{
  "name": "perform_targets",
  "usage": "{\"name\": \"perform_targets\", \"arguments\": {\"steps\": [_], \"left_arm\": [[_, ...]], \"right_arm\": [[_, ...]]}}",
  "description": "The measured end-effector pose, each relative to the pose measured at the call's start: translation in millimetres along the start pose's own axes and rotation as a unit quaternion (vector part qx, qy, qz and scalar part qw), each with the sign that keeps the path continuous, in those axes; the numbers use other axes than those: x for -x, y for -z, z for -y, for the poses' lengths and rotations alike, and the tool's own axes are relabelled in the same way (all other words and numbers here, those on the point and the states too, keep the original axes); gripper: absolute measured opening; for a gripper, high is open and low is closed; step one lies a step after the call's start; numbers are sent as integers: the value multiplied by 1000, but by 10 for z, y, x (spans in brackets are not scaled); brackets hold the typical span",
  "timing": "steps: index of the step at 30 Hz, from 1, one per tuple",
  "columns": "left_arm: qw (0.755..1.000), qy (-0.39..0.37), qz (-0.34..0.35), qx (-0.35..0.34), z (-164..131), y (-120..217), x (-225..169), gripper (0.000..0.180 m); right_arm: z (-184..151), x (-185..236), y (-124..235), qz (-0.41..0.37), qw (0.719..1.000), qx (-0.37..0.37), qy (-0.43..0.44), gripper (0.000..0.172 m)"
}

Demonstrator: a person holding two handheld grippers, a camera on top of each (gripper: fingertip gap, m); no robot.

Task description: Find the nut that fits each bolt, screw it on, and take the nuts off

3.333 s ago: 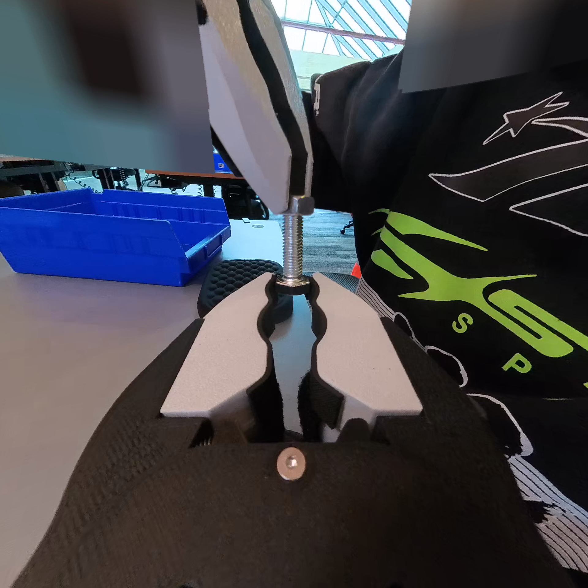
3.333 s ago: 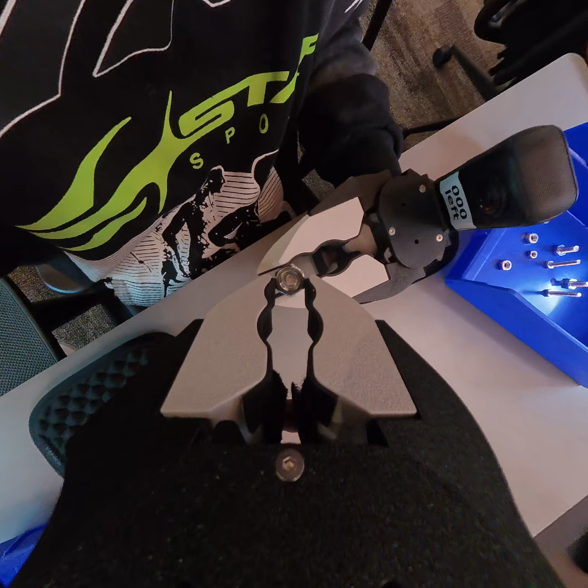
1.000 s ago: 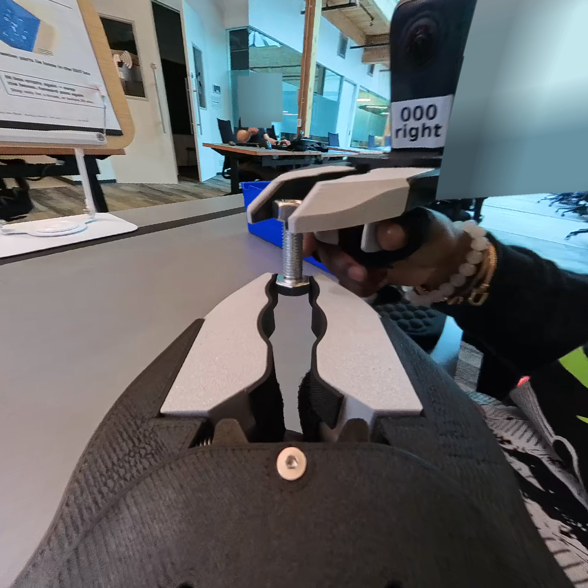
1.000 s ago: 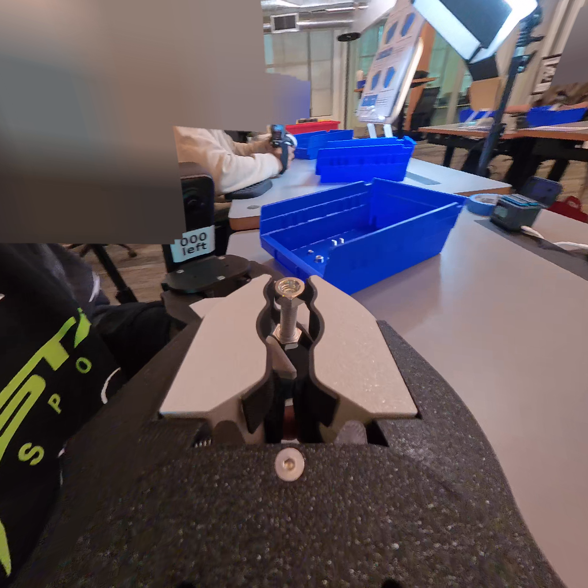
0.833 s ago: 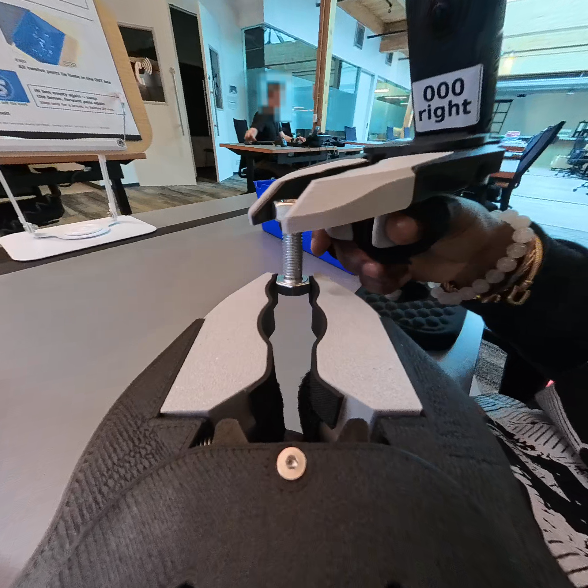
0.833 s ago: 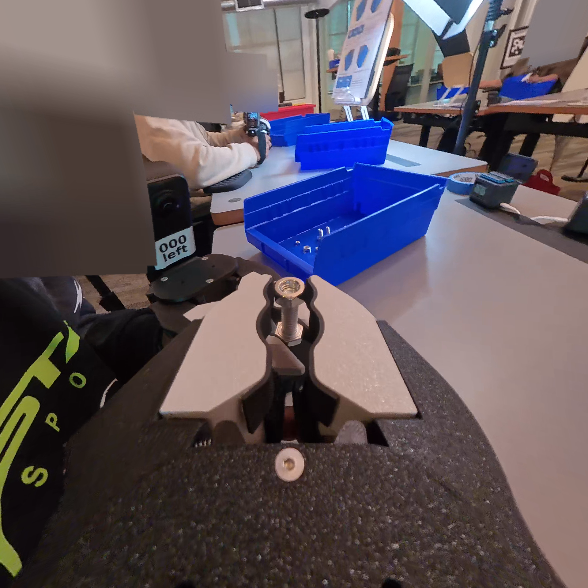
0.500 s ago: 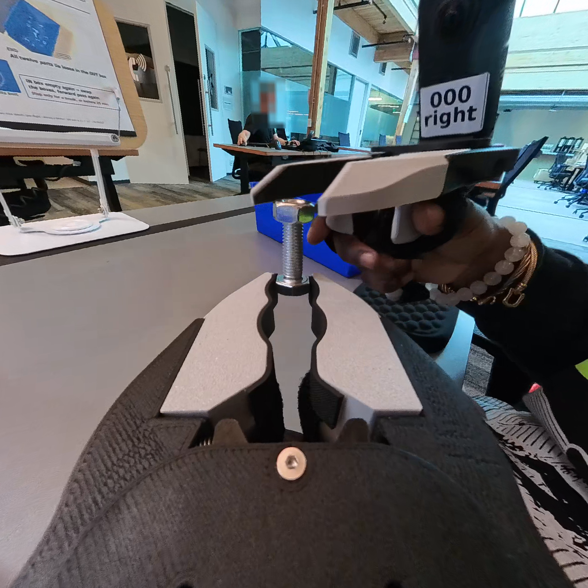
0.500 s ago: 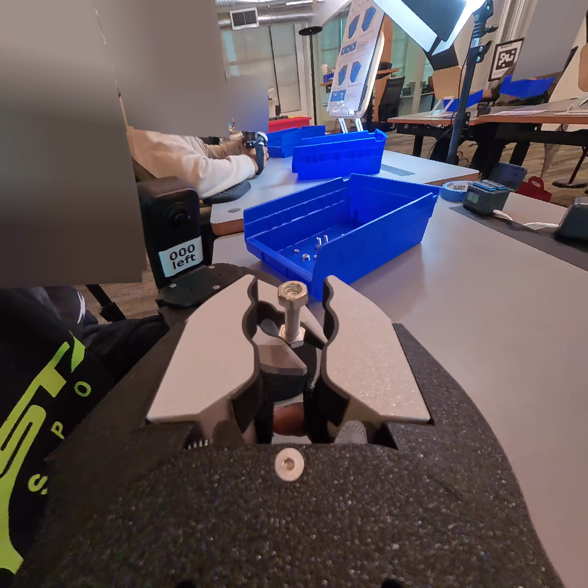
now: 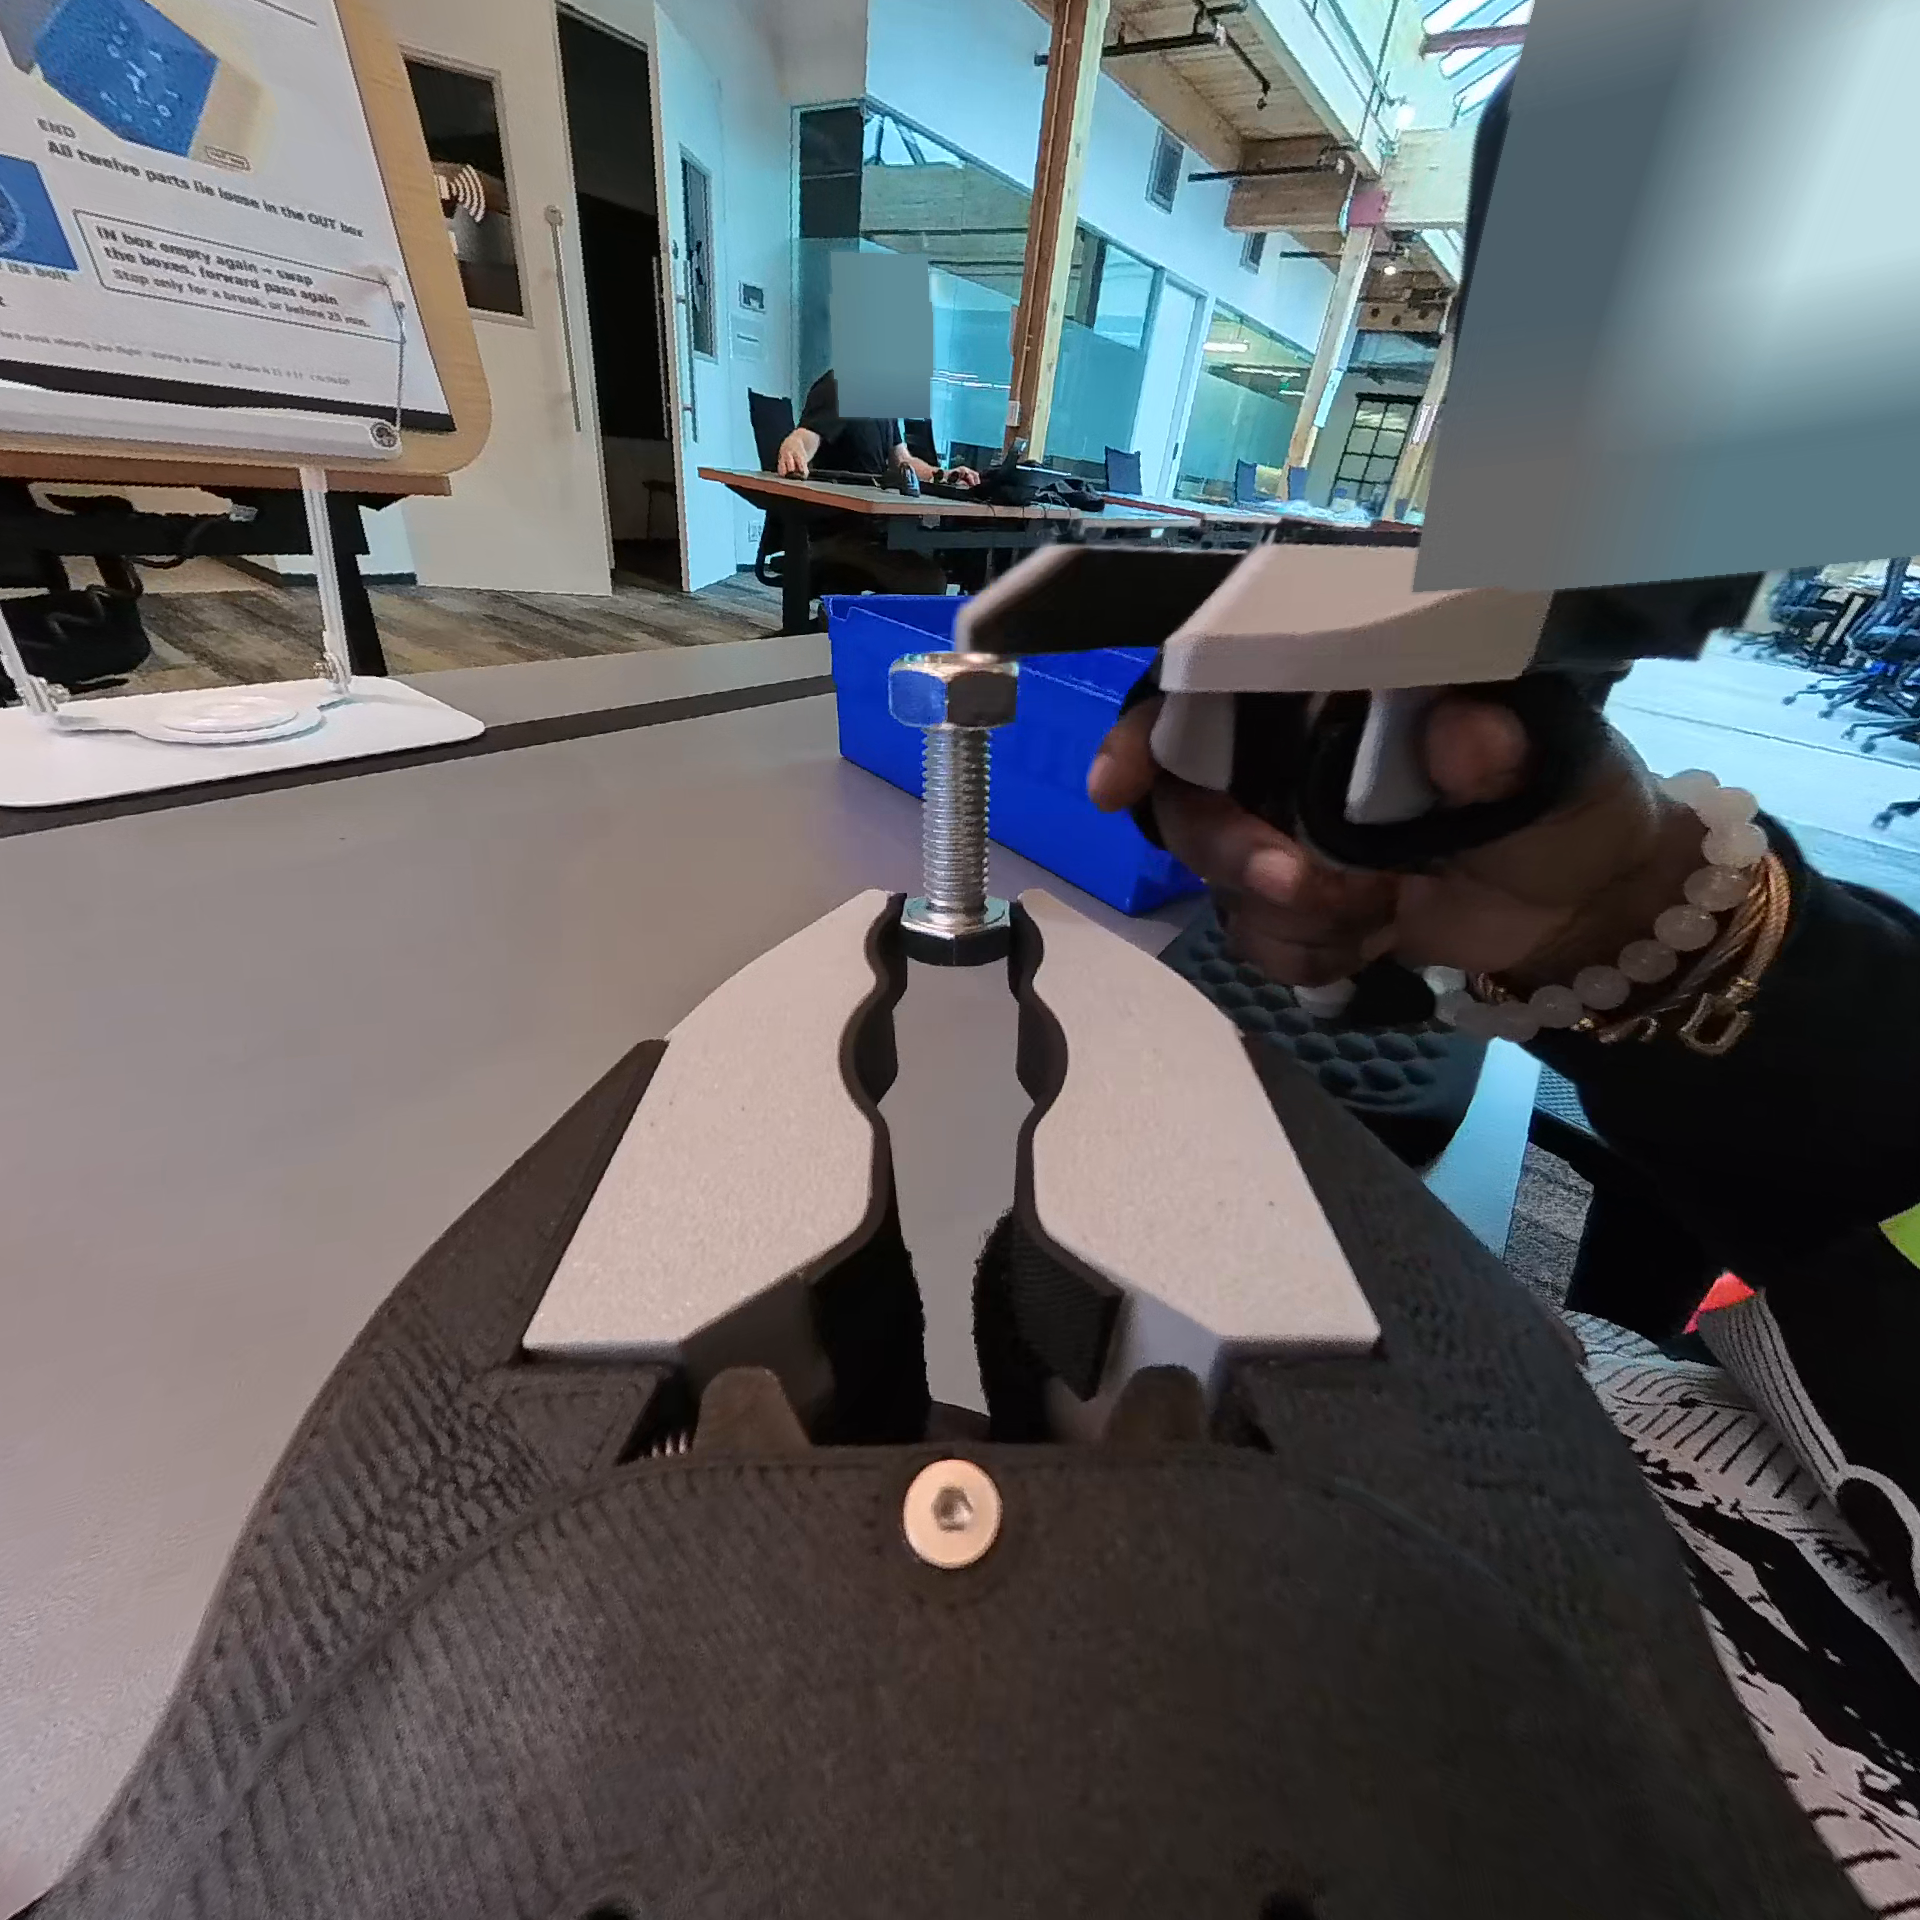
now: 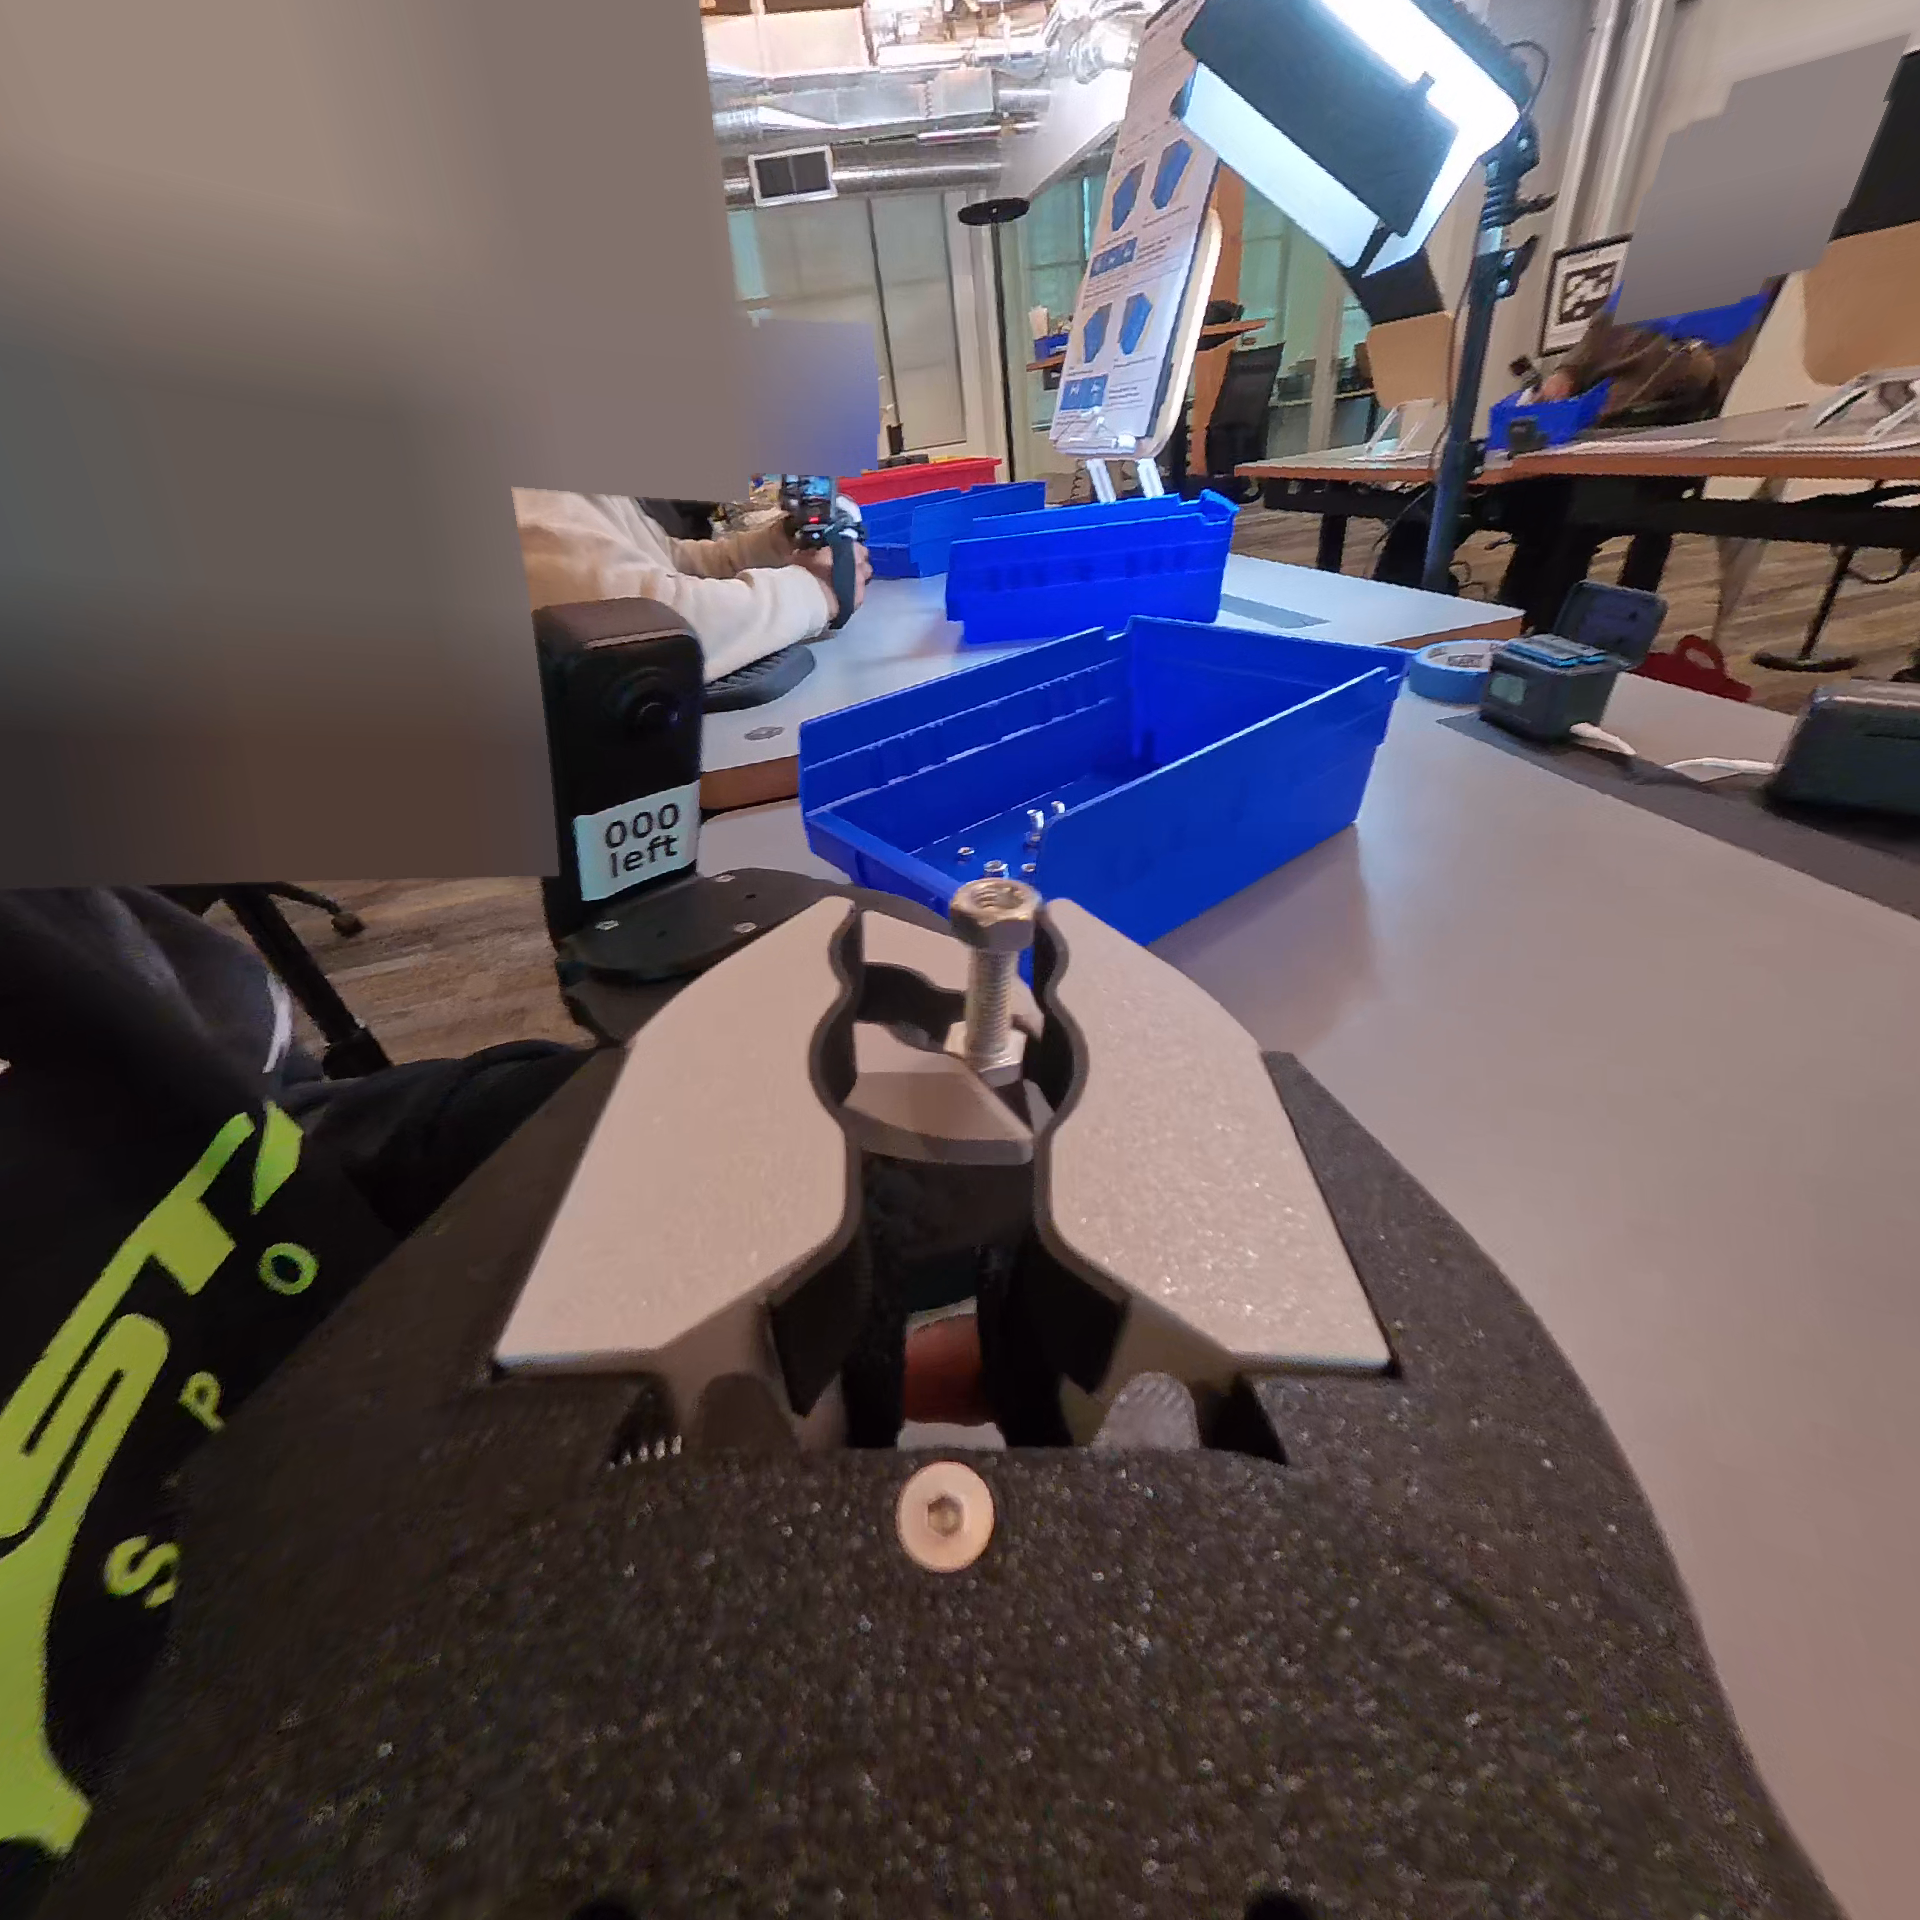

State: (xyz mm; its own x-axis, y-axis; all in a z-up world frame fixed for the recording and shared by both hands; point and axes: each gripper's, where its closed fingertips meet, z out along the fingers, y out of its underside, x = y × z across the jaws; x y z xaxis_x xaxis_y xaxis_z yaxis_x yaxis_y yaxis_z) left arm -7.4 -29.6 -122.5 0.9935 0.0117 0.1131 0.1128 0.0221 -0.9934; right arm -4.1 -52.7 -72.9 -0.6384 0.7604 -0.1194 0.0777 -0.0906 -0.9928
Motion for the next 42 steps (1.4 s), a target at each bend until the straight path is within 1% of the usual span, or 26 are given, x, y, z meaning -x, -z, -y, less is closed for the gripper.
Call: {"name": "perform_targets", "arguments": {"steps": [3,4,6,9,14,16,18,19,21,25,29,33,35,39,41,42], "left_arm": [[1000,-4,-1,3,-9,-6,-9,18],[1000,-4,-1,5,-14,-9,-10,18],[1000,-4,0,8,-24,-15,-6,18],[1000,2,6,10,-31,-17,19,19],[1000,8,11,10,-36,-19,43,18],[1000,14,12,8,-32,-13,58,18],[1000,16,11,6,-28,-8,60,18],[1000,15,10,6,-29,-10,56,18],[1000,10,9,9,-35,-15,45,19],[1000,4,5,13,-45,-22,23,18],[1000,-6,-6,18,-62,-33,-17,18],[1000,-5,-9,21,-72,-36,-22,18],[1000,-3,-6,25,-80,-42,-10,18],[1000,2,5,24,-80,-40,25,19],[1000,8,9,20,-73,-33,46,19],[1000,9,9,19,-70,-30,50,19]], "right_arm": [[-19,-27,-79,6,1000,-2,-8,51],[-27,-12,-115,15,1000,-3,-13,55],[-52,13,-175,26,1000,1,-13,57],[-58,39,-184,28,1000,1,-7,54],[-57,66,-35,17,1000,-6,-11,48],[-46,152,37,39,999,-14,-13,26],[-36,140,67,36,999,-18,-11,23],[-33,90,65,24,1000,-19,-6,24],[-15,-1,29,8,1000,-28,-5,36],[-36,-31,-133,23,999,-23,-17,55],[-85,2,-268,47,999,-14,-14,57],[-105,39,-308,67,998,-10,-19,54],[-99,49,-284,66,998,-11,-18,53],[-115,29,-178,43,999,-8,-13,55],[-118,22,-90,31,999,-12,-14,52],[-117,28,-37,29,999,-14,-14,46]]}}
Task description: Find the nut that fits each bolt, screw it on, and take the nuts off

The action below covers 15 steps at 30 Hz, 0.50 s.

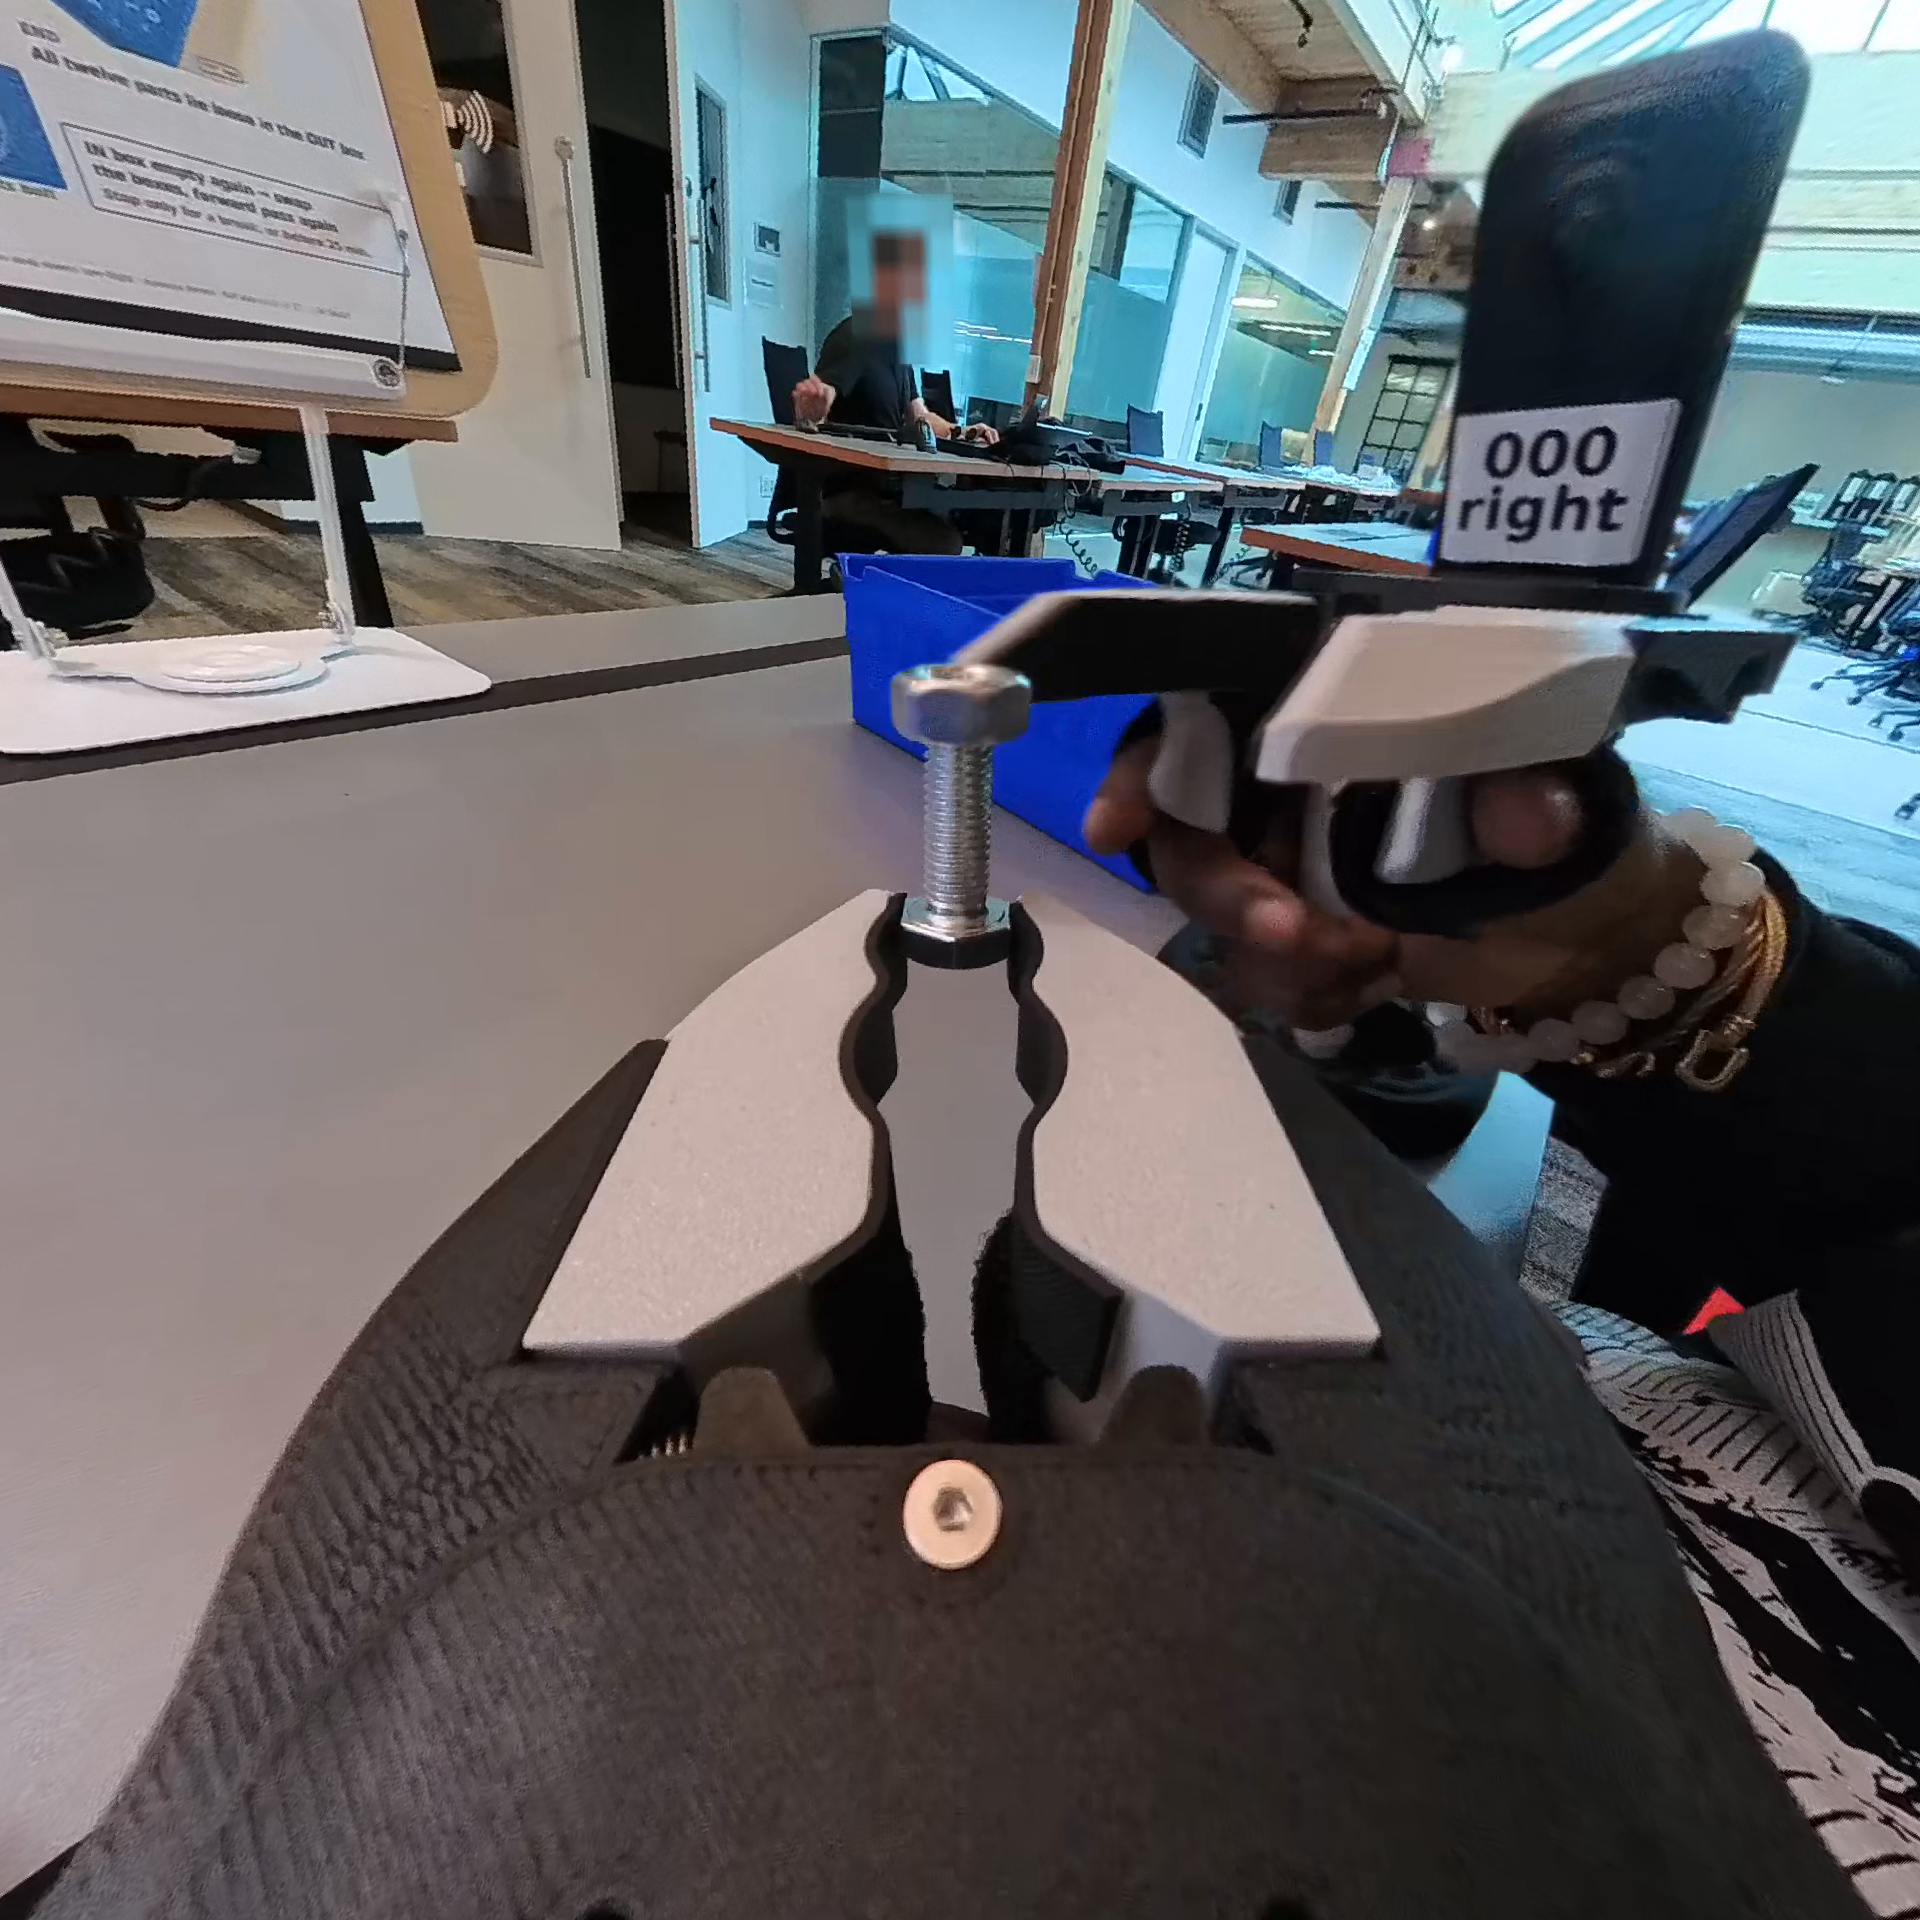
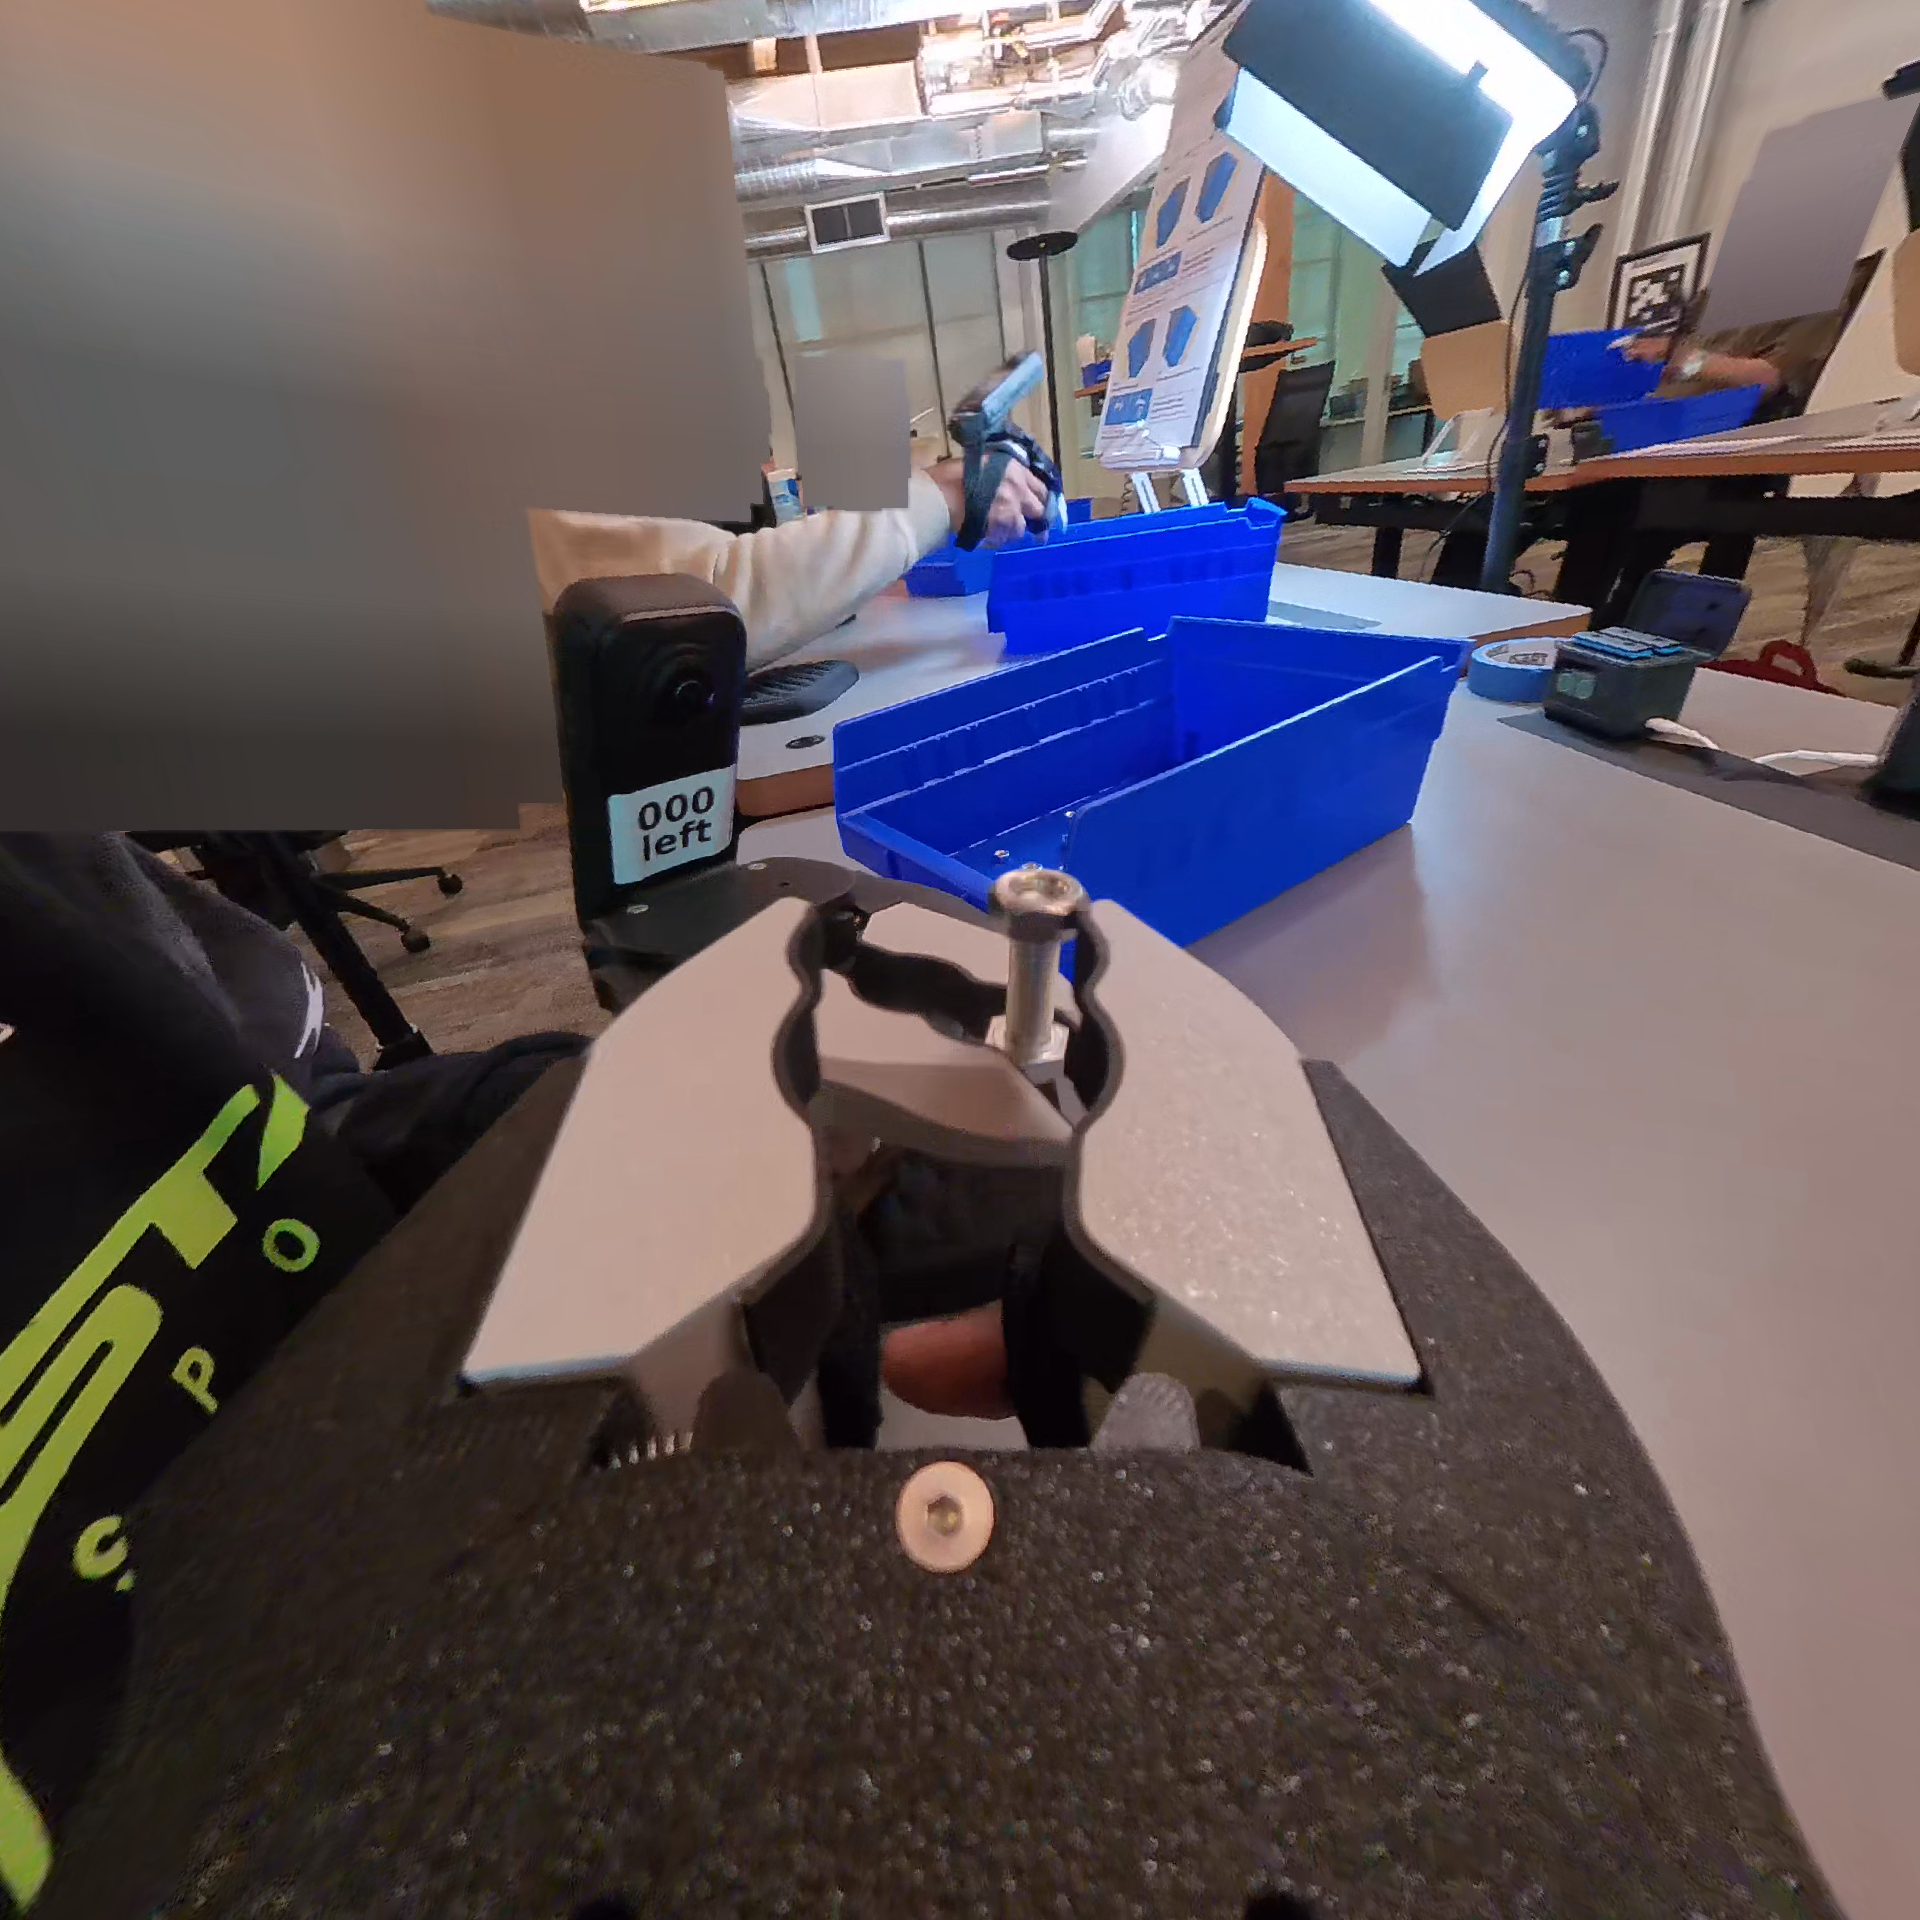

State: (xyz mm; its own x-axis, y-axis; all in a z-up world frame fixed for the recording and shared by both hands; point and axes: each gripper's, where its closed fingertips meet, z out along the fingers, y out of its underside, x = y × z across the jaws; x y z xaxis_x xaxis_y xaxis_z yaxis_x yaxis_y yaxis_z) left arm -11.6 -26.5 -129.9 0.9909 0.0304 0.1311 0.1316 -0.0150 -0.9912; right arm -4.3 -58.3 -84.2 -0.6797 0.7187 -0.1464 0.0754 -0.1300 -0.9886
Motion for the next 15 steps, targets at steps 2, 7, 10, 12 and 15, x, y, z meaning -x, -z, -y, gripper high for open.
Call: {"name": "perform_targets", "arguments": {"steps": [2,7,10,12,15], "left_arm": [[1000,1,1,1,-3,-1,4,18],[1000,-4,-2,0,-2,0,-13,18],[1000,-10,-6,2,-5,-2,-33,18],[1000,-18,-9,7,-21,-13,-54,18],[999,-29,-12,14,-39,-22,-80,18]], "right_arm": [[14,104,104,27,1000,-7,1,17],[57,-22,147,-3,1000,-18,6,23],[39,-86,17,-3,1000,-12,-1,51],[-1,-85,-91,8,1000,3,-1,58],[-62,-42,-209,27,999,27,9,58]]}}
